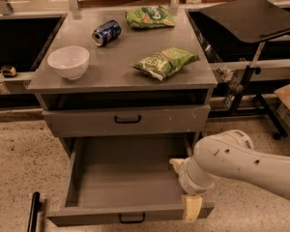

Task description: Close middle drawer

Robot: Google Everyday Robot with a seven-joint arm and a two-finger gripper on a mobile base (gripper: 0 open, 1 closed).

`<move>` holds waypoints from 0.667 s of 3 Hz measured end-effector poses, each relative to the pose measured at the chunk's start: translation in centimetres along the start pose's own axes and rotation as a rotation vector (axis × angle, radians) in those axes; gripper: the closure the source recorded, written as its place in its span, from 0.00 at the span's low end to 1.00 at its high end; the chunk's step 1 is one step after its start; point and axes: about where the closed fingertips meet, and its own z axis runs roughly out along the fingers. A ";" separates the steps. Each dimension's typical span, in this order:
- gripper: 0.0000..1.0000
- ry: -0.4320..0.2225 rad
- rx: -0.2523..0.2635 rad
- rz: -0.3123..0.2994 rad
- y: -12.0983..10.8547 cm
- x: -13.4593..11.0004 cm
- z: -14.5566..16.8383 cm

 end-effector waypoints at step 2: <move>0.00 -0.010 -0.041 -0.016 1.7 -1.2 3.8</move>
Offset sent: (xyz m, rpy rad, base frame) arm -0.0421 0.0546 -0.1024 0.0099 0.1030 0.0749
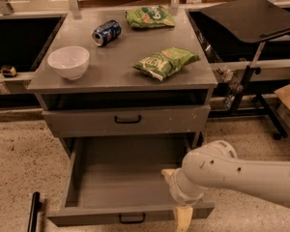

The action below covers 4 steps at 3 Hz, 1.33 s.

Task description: Close middle drawer

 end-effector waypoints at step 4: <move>0.88 -0.055 -0.063 0.074 3.3 -1.5 9.4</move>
Offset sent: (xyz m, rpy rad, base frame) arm -0.0255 0.0542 -0.0943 0.0483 0.0392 0.0512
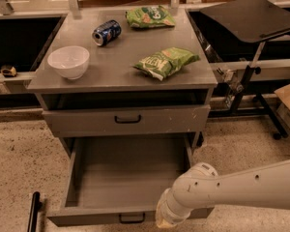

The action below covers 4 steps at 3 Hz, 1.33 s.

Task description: Close middle drawer

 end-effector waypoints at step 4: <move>1.00 -0.119 0.067 0.020 -0.4 -1.0 6.2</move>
Offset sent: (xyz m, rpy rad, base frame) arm 0.0048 0.0122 -0.0523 0.0246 -0.0830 -0.1272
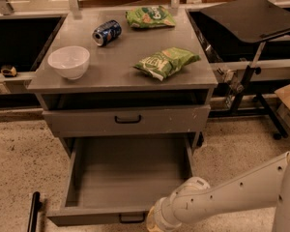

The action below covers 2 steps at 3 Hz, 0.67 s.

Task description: Close middle drawer

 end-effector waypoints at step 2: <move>0.61 -0.008 -0.016 -0.029 0.5 0.1 0.6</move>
Offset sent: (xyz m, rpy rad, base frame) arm -0.0054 0.0018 -0.0073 0.0063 0.0026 0.0363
